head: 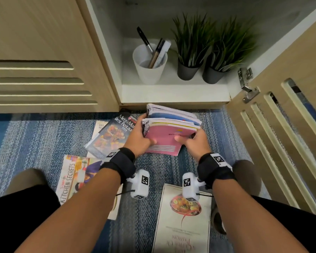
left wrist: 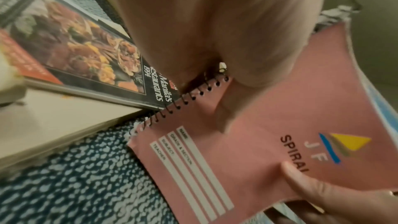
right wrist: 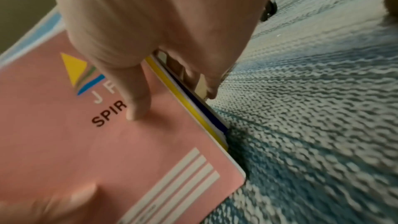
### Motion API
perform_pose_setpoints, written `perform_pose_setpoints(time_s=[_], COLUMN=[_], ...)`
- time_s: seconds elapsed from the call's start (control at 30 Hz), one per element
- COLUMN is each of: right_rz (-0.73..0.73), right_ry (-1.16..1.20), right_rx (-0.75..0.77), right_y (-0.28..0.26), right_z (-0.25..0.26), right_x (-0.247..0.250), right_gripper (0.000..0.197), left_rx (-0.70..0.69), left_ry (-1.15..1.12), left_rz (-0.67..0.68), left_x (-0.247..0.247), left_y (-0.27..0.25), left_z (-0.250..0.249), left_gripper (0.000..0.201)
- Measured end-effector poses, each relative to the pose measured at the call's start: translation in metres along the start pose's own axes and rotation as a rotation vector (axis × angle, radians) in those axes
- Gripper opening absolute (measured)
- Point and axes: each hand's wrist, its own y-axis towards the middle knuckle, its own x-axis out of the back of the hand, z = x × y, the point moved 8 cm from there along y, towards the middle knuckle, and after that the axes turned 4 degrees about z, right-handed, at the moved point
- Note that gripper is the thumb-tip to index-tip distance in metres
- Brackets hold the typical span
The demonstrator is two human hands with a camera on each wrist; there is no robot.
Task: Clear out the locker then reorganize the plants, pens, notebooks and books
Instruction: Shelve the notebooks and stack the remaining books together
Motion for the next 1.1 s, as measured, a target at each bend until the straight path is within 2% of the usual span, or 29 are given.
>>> perform_pose_setpoints(time_s=[0.07,0.13,0.27,0.4,0.47,0.57,0.73,0.87,1.0,1.1], right_rz=[-0.01,-0.017,-0.053,0.016,0.07,0.103,-0.039,-0.04,0.042,0.047], right_ry=[-0.002,0.032,0.157,0.087,0.09,0.103,0.223,0.162,0.043,-0.025], right_rx=[0.044,0.065,0.015,0.012,-0.033,-0.088,-0.036,-0.074,-0.118,-0.156], right_y=[0.002,0.004,0.01,0.012,0.01,0.008,0.018,0.015,0.017,0.022], right_z=[0.007,0.01,0.002,-0.002,-0.004,-0.004,0.001,-0.014,-0.035,-0.044], right_x=[-0.002,-0.001,0.008,0.001,-0.008,-0.02,-0.011,-0.004,-0.006,-0.008], right_gripper=[0.061,0.059,0.062,0.07,0.066,0.05,0.058,0.062,0.069,0.059], left_rx=[-0.043,-0.083,-0.109,-0.003,0.029,0.062,0.049,0.017,0.014,0.034], left_ry=[-0.036,-0.064,-0.055,-0.259,-0.317,-0.386,-0.468,-0.402,-0.26,-0.205], left_rz=[-0.068,-0.089,-0.08,-0.01,0.026,0.042,-0.029,-0.011,0.009,-0.01], left_x=[0.004,0.004,-0.003,-0.005,-0.002,-0.006,-0.018,-0.019,-0.016,-0.021], left_y=[0.004,0.005,0.008,0.007,0.005,0.004,0.002,0.002,0.008,0.012], left_z=[0.0,-0.007,-0.015,0.001,0.006,0.011,0.014,0.021,0.031,0.035], left_gripper=[0.075,0.068,0.08,0.1,0.099,0.109,0.094,0.099,0.102,0.112])
